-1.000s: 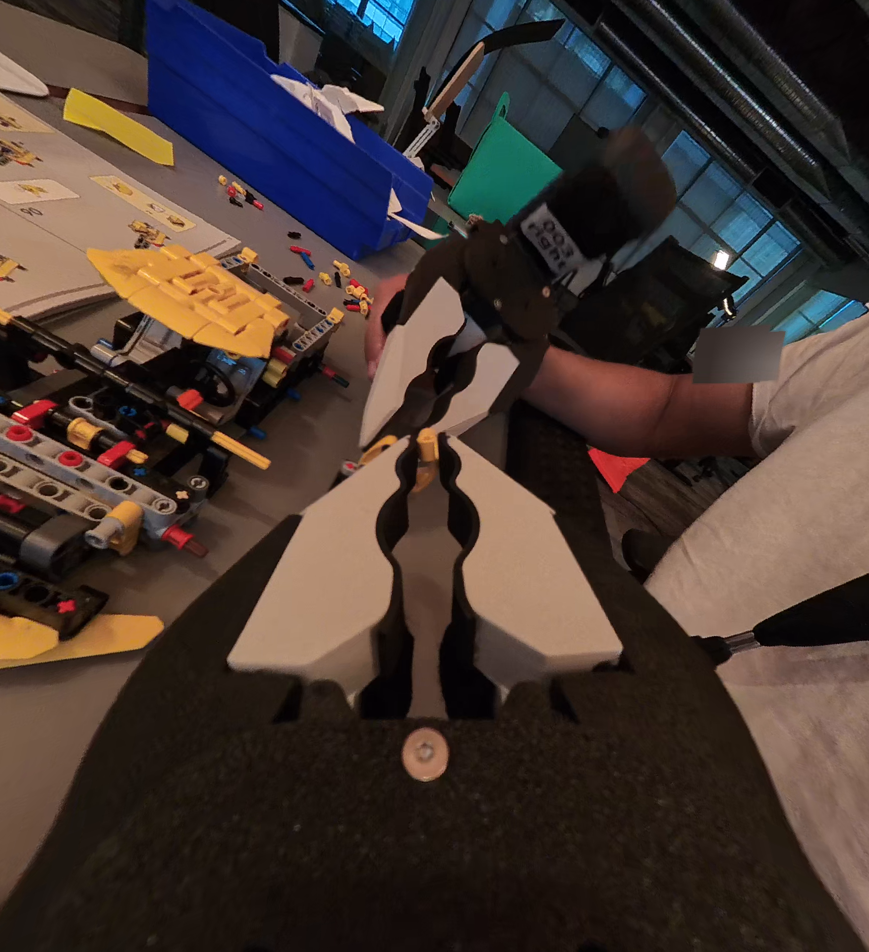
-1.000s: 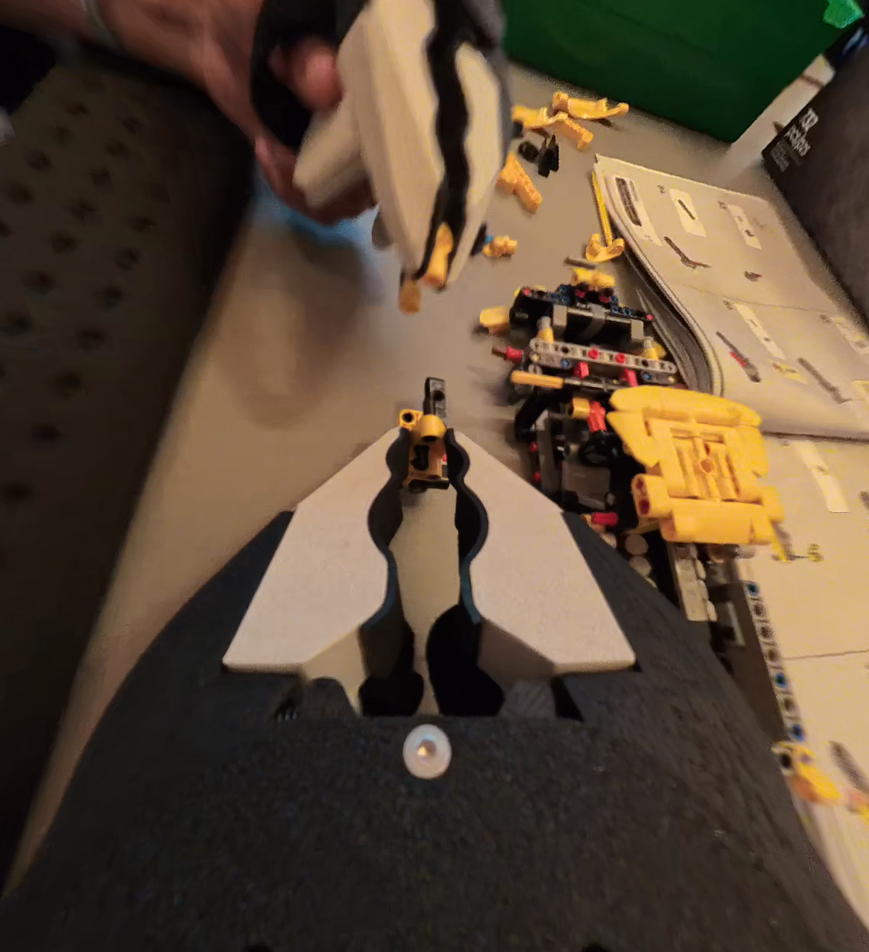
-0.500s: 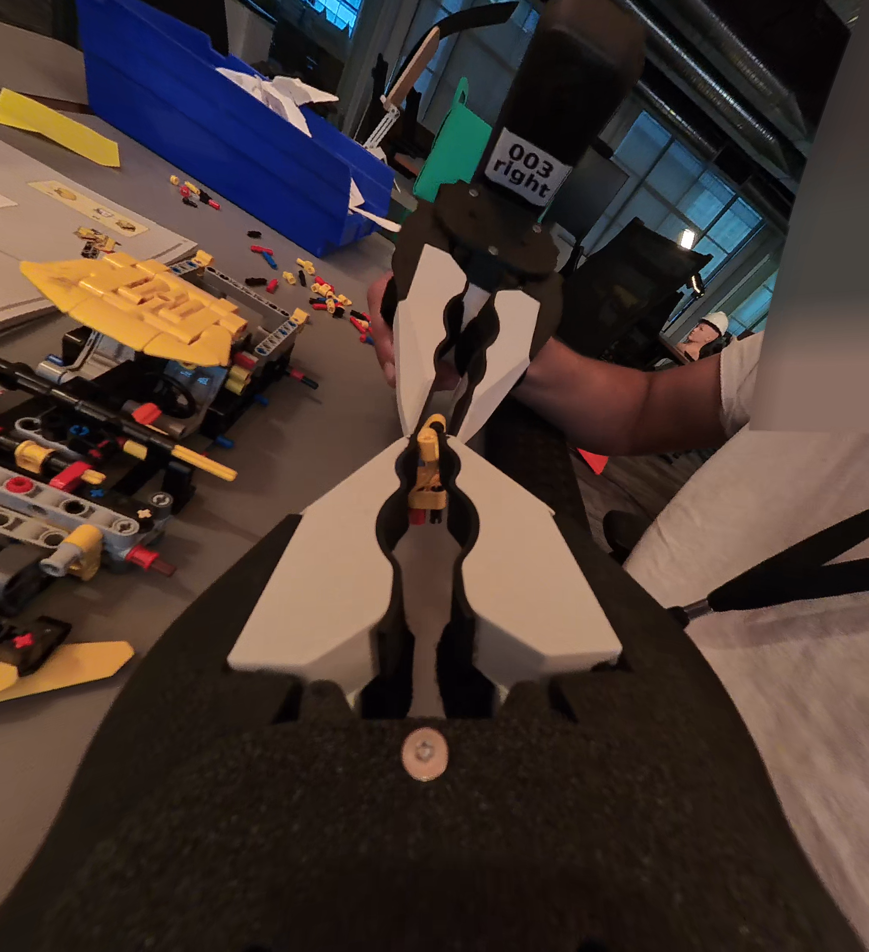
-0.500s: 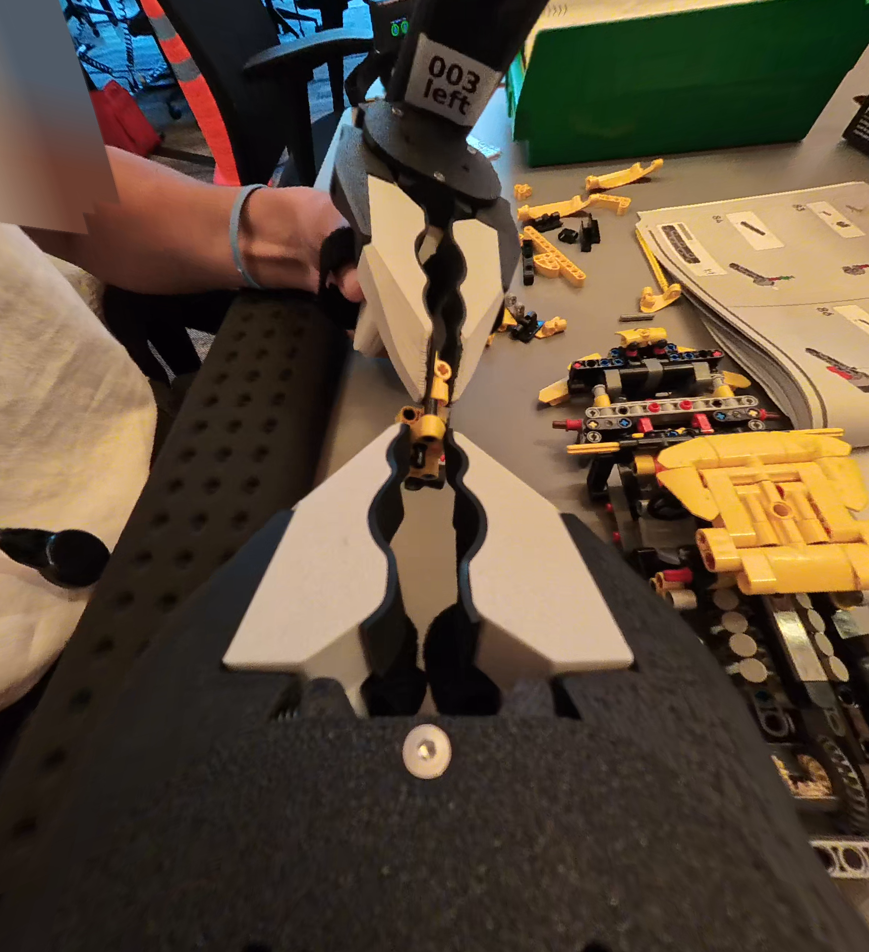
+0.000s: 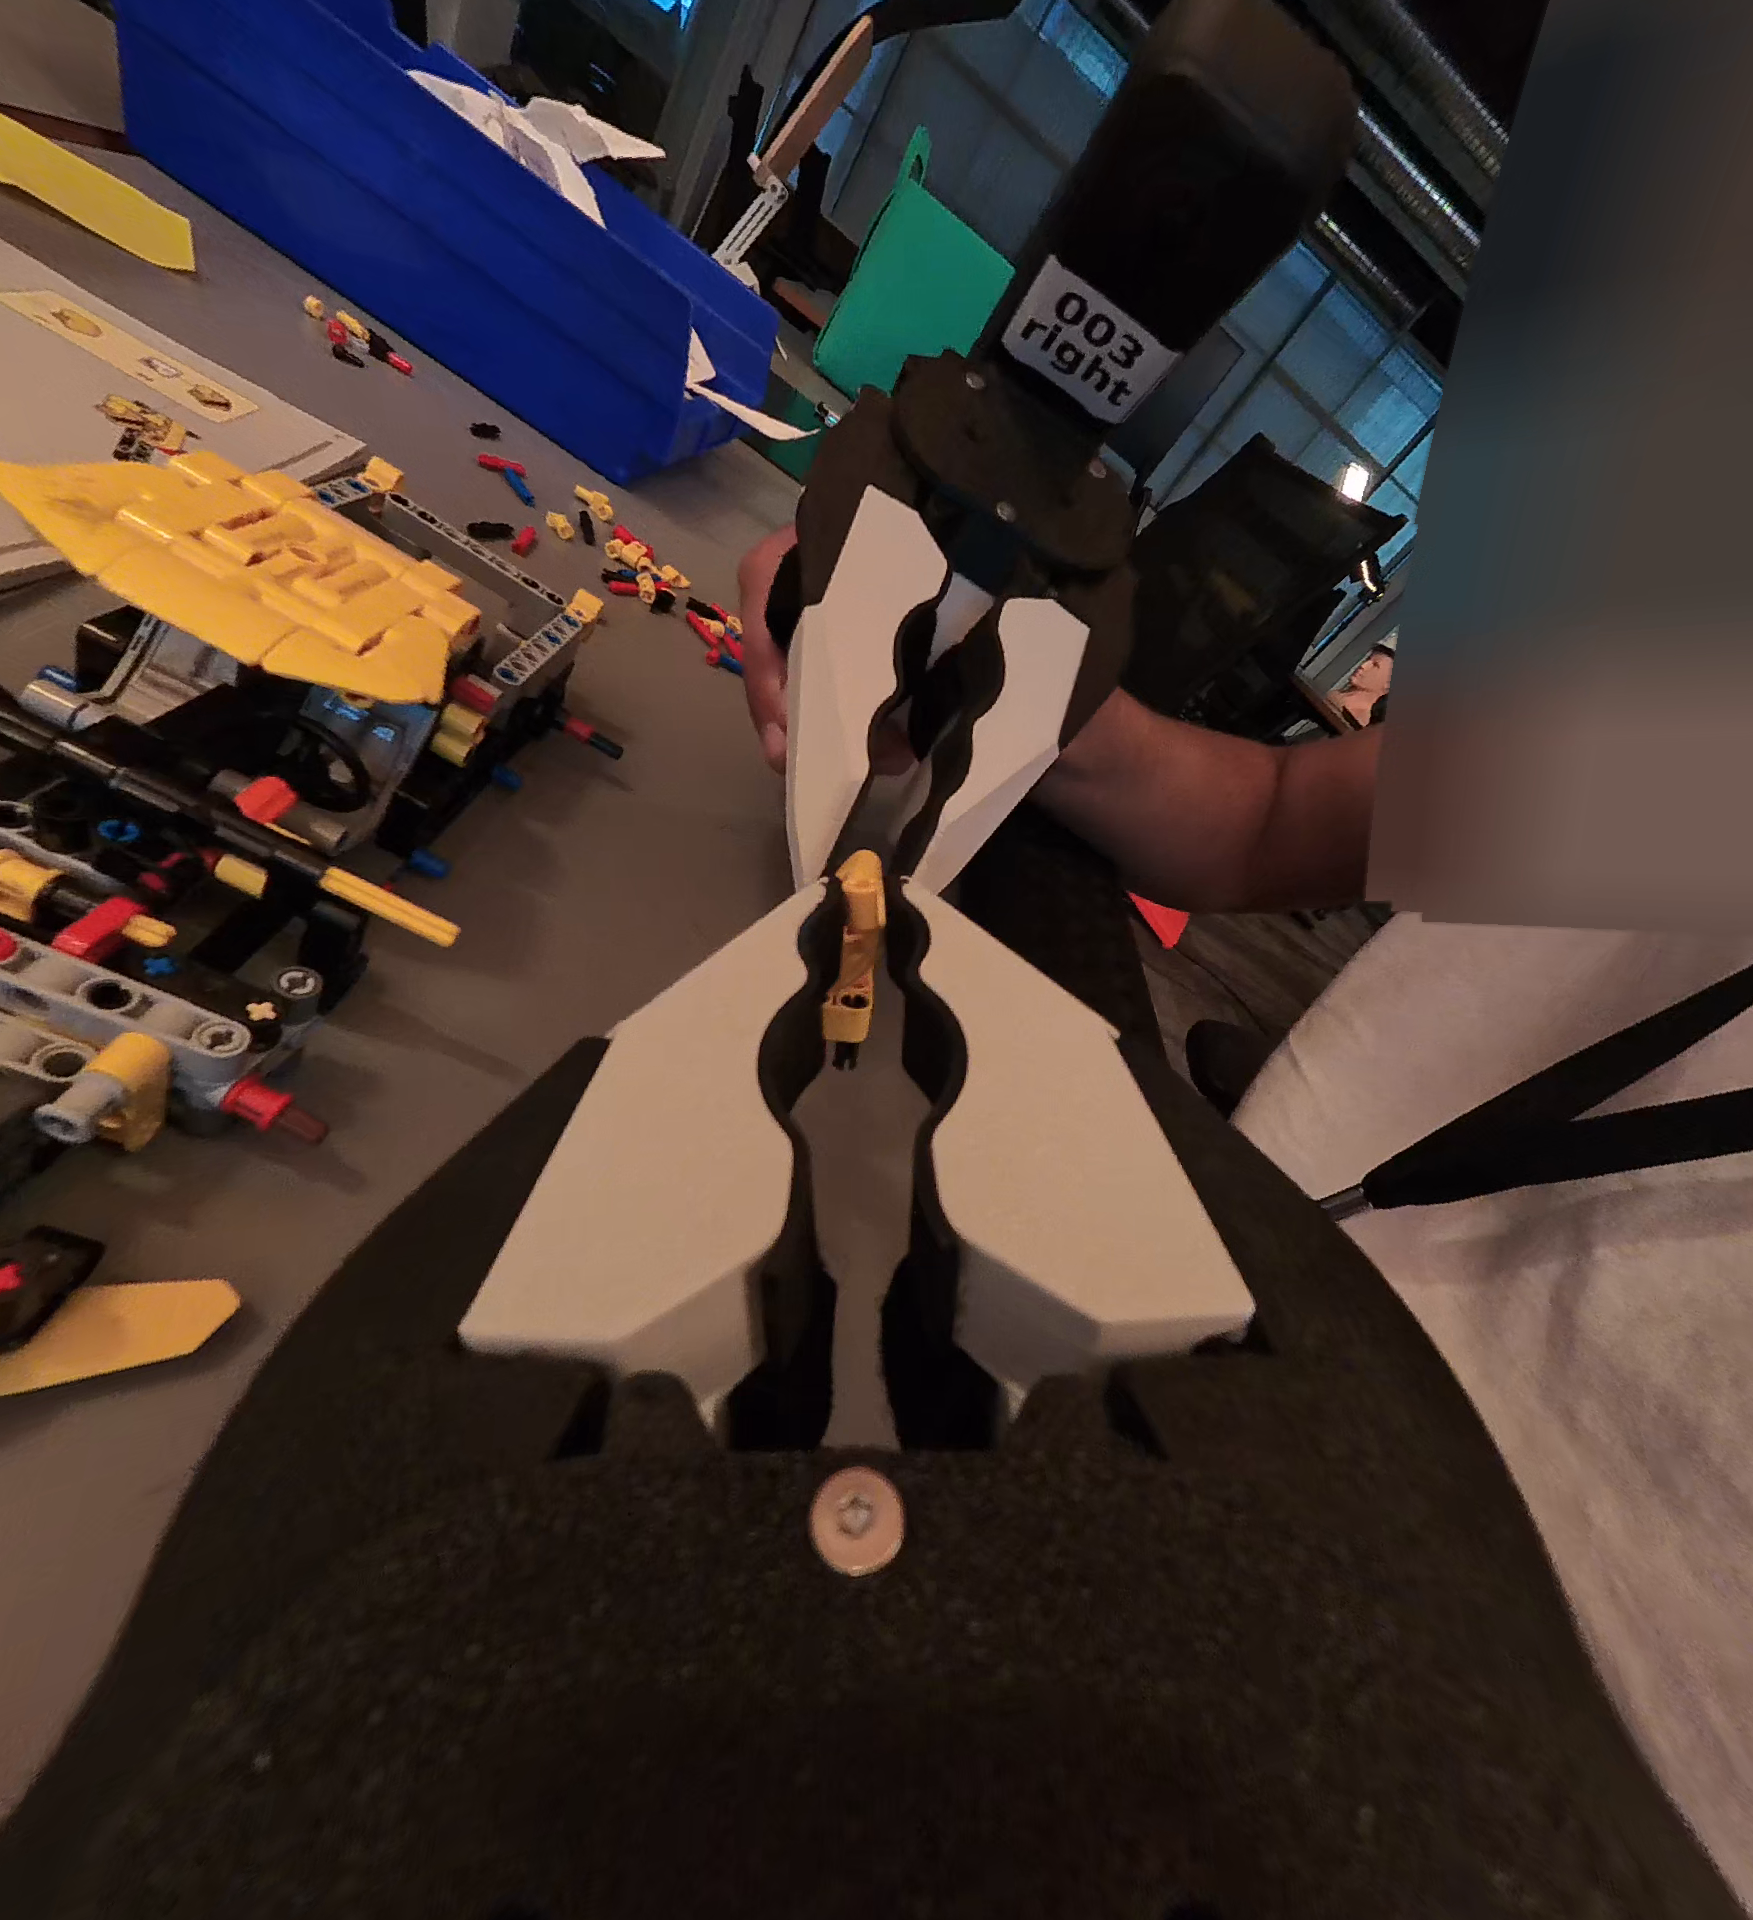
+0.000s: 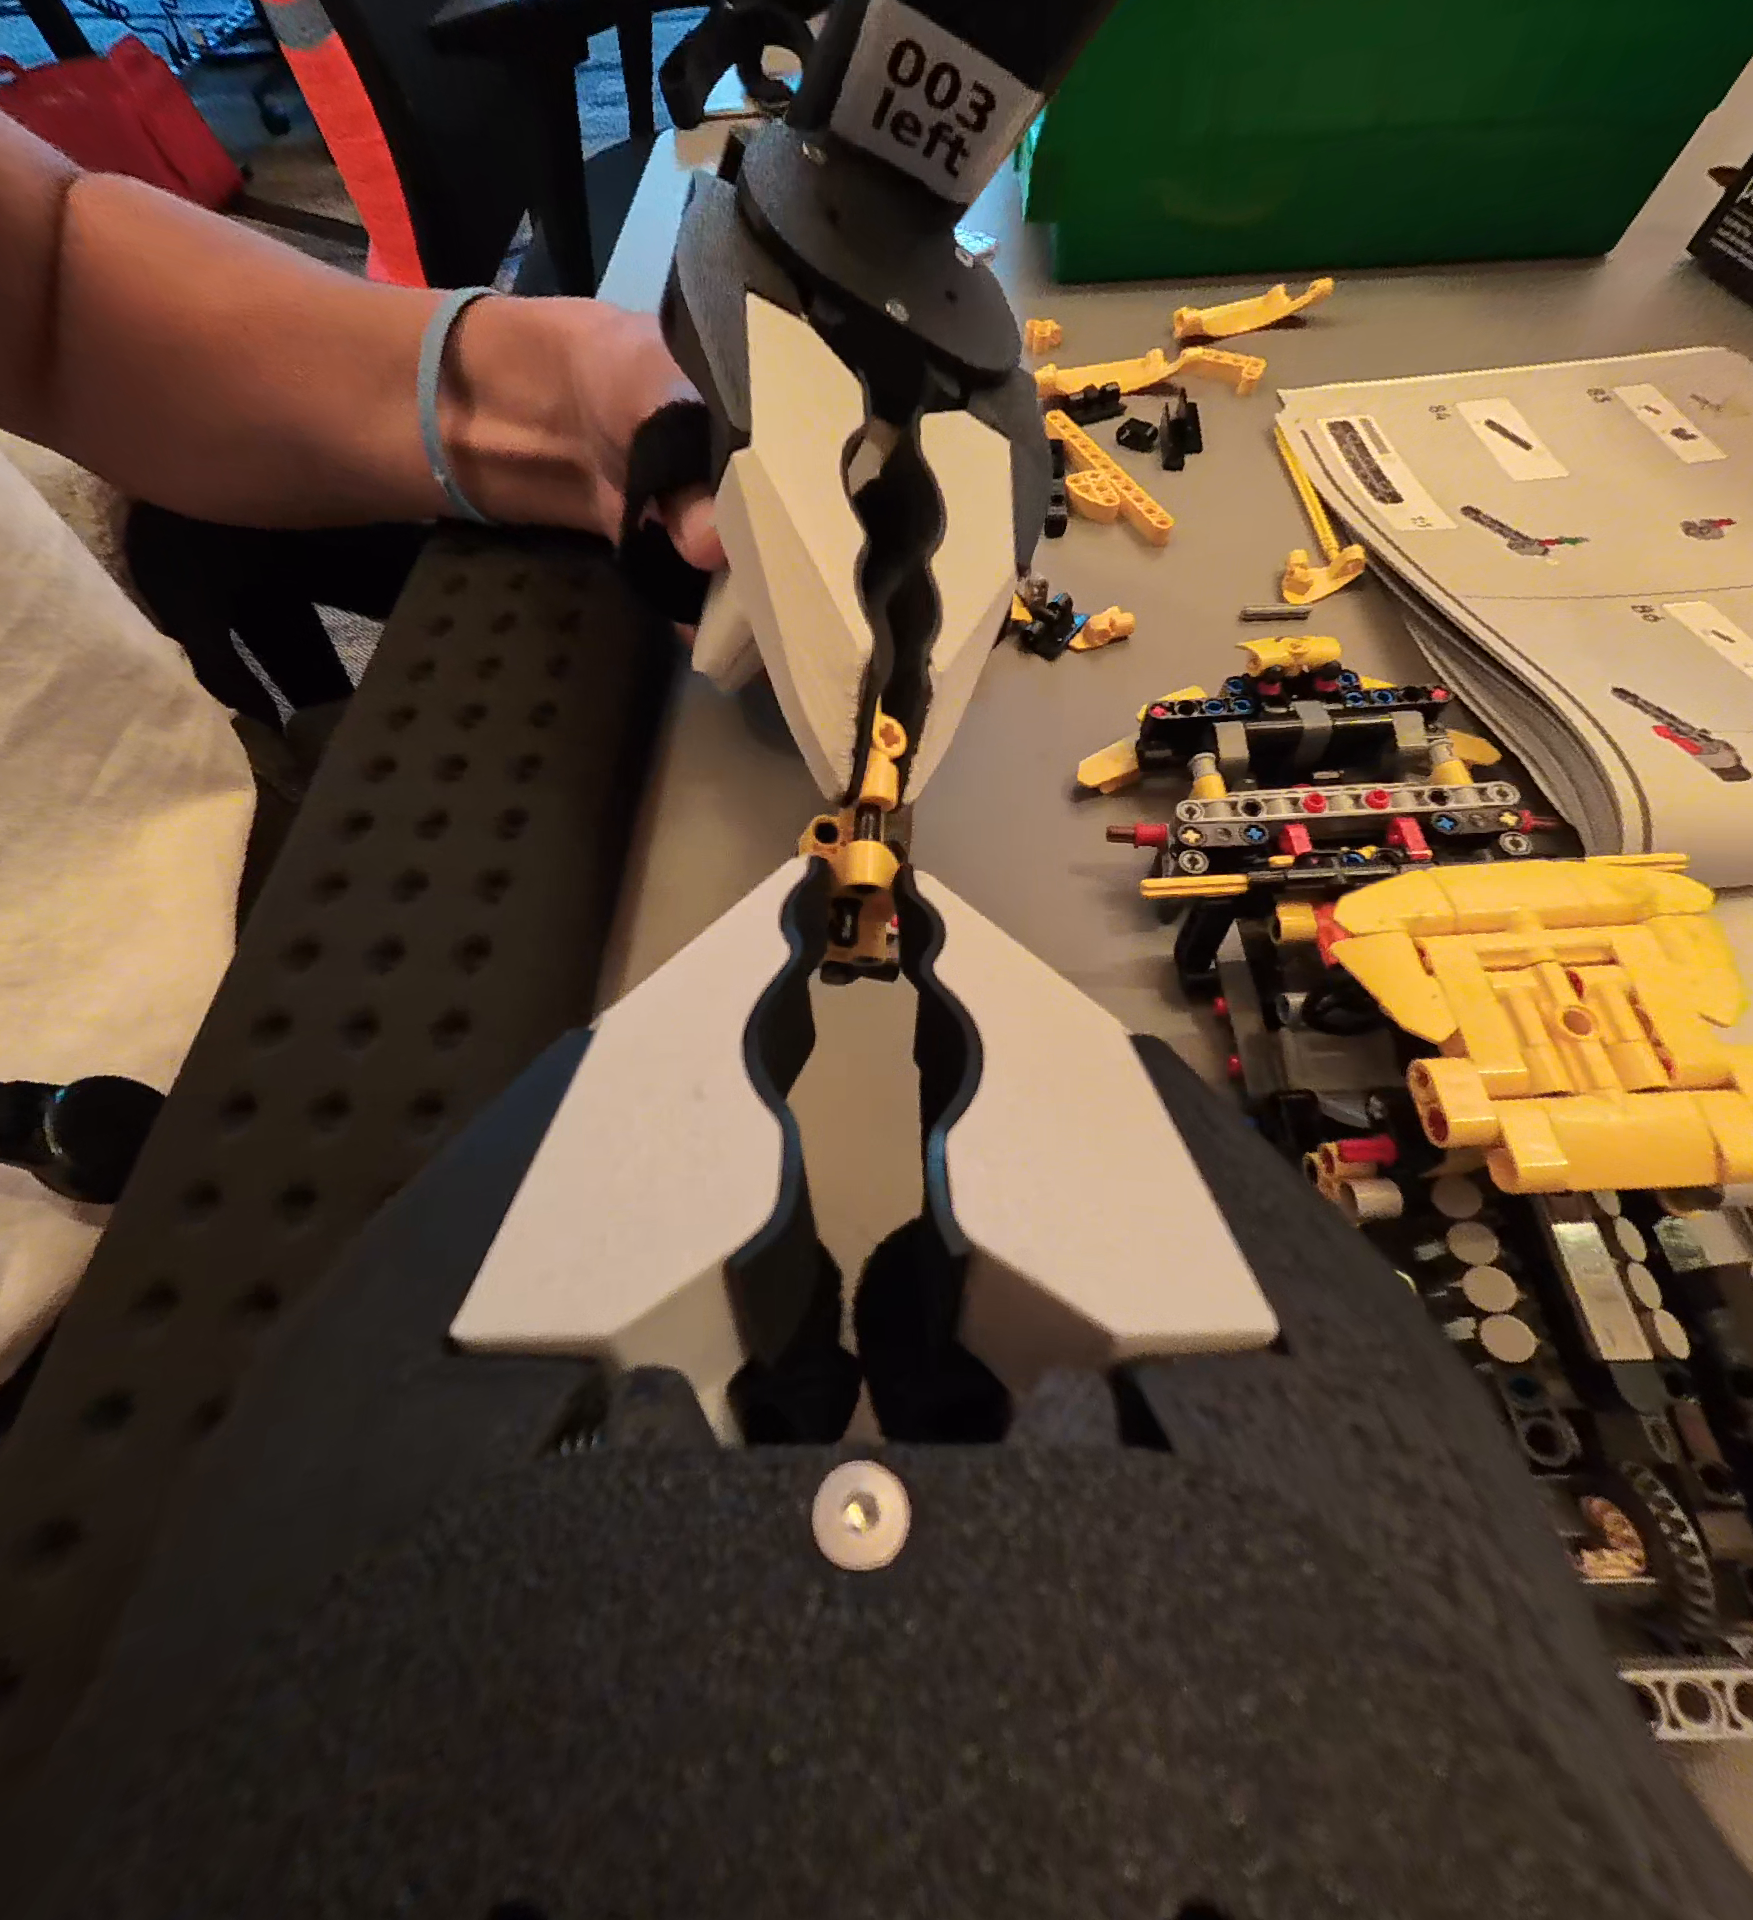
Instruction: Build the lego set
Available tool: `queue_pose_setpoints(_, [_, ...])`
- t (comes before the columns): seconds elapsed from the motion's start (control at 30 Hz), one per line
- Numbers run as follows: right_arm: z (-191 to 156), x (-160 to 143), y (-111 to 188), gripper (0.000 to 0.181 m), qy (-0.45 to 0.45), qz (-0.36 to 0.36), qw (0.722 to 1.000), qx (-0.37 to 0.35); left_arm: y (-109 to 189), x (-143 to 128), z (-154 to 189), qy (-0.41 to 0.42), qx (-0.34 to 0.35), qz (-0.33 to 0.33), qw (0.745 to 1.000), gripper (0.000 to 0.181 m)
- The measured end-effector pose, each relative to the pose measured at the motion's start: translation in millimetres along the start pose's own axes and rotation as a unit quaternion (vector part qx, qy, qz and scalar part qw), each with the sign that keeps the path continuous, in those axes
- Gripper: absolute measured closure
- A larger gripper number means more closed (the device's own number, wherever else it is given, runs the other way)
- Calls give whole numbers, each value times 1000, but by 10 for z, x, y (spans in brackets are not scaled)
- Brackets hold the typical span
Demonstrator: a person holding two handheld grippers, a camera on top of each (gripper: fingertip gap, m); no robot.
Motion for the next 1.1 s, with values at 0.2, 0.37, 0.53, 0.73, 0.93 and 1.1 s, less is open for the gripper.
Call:
queue_pose_setpoints(0.2, [12,-52,-28,169,22,-31,999,-33,-38,-55,-17,12,-2,-15,1000,174])
queue_pose_setpoints(0.37, [-5,-51,-20,169,10,-30,999,-16,-40,-50,-38,17,1,-15,1000,174])
queue_pose_setpoints(0.53, [-6,-80,-49,169,12,-43,999,-19,-59,-89,-42,16,4,-29,999,174])
queue_pose_setpoints(0.73, [-14,-146,-101,170,24,-72,996,-38,-100,-157,-96,58,-8,-42,997,175])
queue_pose_setpoints(0.93, [-22,-207,-131,171,4,-79,997,-9,-154,-208,-114,35,18,-65,997,174])
queue_pose_setpoints(1.1, [-188,-225,-222,181,24,-92,995,37,-217,-336,-110,14,30,-116,993,175])
Point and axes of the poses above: each gripper's, where its closed fingertips meet, y back along the fingers, x out of its top, z = x × y across the jaws, the point moved 2 cm from there along y, back along the fingers, and after that the axes turned 11 degrees about -z, right-handed, at the moved point
